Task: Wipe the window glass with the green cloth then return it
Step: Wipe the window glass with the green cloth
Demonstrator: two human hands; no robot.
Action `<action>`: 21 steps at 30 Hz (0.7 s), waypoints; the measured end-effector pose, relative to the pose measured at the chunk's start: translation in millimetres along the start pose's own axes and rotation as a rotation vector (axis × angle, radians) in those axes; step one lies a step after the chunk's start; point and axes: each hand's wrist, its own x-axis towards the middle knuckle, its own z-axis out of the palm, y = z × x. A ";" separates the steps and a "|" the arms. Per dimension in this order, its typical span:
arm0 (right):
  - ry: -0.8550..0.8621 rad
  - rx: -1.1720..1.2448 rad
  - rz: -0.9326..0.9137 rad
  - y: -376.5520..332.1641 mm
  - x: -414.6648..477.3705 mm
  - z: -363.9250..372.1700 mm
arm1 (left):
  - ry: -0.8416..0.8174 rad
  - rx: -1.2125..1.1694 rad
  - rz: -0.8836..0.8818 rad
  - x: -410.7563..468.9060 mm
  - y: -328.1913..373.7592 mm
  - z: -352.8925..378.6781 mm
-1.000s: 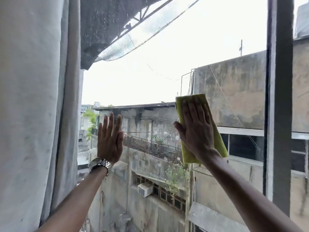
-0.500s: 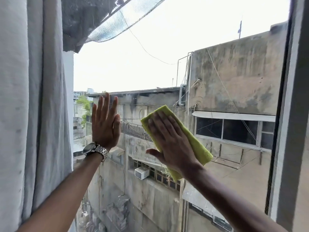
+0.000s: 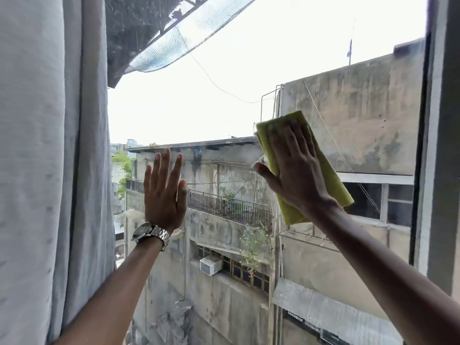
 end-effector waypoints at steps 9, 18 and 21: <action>-0.072 0.004 -0.393 -51.0 -19.1 30.3 | -0.007 -0.011 -0.017 -1.4 1.4 -1.2; -0.236 -0.110 -0.731 -23.0 -86.0 29.1 | -0.017 -0.015 -0.027 0.1 7.6 -5.8; -0.166 -0.067 -0.593 -28.8 -41.9 23.9 | -0.024 -0.010 -0.030 0.3 3.7 -3.0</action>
